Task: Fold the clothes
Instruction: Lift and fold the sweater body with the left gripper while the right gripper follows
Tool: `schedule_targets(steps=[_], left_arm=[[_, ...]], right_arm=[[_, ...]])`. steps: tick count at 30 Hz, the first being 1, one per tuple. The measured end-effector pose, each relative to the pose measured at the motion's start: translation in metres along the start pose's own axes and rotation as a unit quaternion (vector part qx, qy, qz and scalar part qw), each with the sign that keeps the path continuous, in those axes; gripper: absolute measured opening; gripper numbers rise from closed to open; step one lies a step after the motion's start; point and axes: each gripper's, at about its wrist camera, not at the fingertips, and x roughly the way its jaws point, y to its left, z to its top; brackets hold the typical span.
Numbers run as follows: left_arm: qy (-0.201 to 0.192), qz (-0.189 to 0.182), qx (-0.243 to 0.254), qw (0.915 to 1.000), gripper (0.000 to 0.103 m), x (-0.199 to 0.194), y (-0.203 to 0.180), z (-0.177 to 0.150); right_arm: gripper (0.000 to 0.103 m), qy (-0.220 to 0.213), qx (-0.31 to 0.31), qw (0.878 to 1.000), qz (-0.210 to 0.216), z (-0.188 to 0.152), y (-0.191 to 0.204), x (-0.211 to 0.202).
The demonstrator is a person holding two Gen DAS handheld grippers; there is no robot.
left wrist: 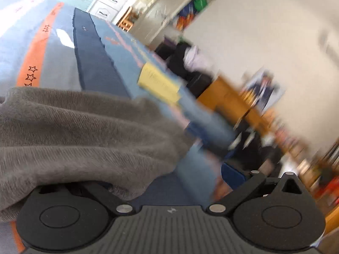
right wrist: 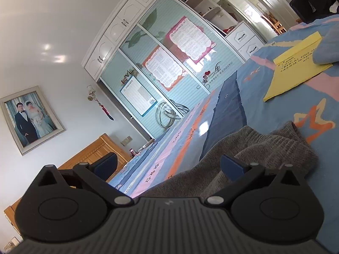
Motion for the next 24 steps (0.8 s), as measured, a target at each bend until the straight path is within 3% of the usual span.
schedule_targets(steps=[3, 5, 7, 10, 13, 16, 18, 21, 24], left_arm=[[-0.035, -0.018, -0.037, 0.9985, 0.101, -0.011, 0.002, 0.011], [-0.045, -0.002, -0.050, 0.9977, 0.101, -0.009, 0.003, 0.008], [-0.018, 0.023, -0.037, 0.9989, 0.101, 0.004, -0.004, -0.002], [0.018, 0.034, -0.022, 0.9990, 0.102, 0.017, -0.014, -0.021], [-0.032, 0.008, -0.068, 0.9971, 0.101, 0.007, -0.001, -0.026], [-0.087, -0.029, -0.128, 0.9875, 0.101, -0.003, 0.013, -0.019], [-0.089, -0.024, -0.116, 0.9889, 0.102, -0.002, 0.006, -0.012], [-0.089, -0.013, -0.093, 0.9916, 0.102, 0.001, -0.005, -0.005], [-0.110, -0.020, -0.110, 0.9876, 0.102, -0.001, -0.002, 0.000]], right_arm=[[0.103, 0.007, -0.008, 1.000, 0.001, 0.000, 0.002, 0.001], [0.103, 0.009, -0.016, 1.000, 0.002, 0.000, 0.004, 0.001], [0.103, 0.025, -0.038, 0.999, -0.001, -0.001, 0.010, 0.004], [0.103, 0.069, -0.105, 0.992, -0.008, -0.006, 0.028, 0.014], [0.103, 0.109, -0.221, 0.969, -0.002, -0.017, 0.059, 0.019], [0.103, 0.138, -0.344, 0.928, -0.035, -0.033, 0.081, 0.020], [0.103, 0.130, -0.371, 0.919, -0.026, -0.039, 0.085, 0.018], [0.103, 0.106, -0.380, 0.918, 0.024, -0.048, 0.098, 0.020], [0.103, 0.106, -0.450, 0.887, -0.001, -0.070, 0.115, 0.029]])
